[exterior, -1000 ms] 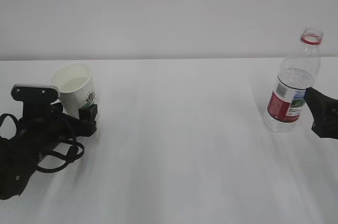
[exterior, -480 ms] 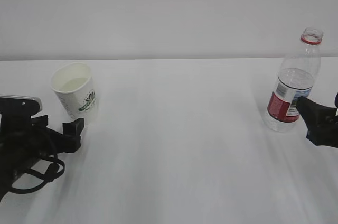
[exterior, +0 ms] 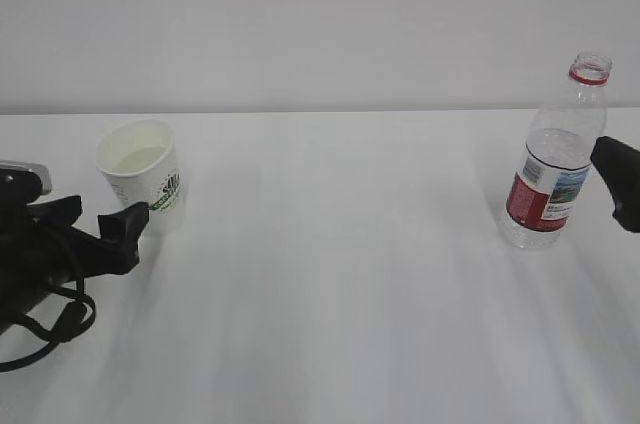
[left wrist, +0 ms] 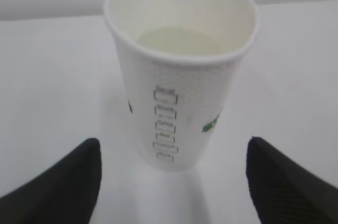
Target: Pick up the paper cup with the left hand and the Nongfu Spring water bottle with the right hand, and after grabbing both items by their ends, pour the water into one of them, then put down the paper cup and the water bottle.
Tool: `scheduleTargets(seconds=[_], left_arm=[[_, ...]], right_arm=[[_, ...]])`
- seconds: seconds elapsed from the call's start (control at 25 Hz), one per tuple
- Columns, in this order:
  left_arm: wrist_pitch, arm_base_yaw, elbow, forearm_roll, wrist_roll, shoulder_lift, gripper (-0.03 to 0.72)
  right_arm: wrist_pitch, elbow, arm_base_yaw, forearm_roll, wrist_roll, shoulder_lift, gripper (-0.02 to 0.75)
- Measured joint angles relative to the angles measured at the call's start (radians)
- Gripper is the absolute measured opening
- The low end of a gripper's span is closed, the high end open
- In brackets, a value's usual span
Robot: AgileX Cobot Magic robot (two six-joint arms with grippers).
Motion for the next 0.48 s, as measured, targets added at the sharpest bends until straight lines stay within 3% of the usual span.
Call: scheduleTargets(seconds=[0.48], left_arm=[[0.000, 0.000, 0.006, 0.000, 0.000, -0.266, 0.591]], right_arm=[[0.319, -0.185, 0.000, 0.008, -0.020, -0.179, 0.593]])
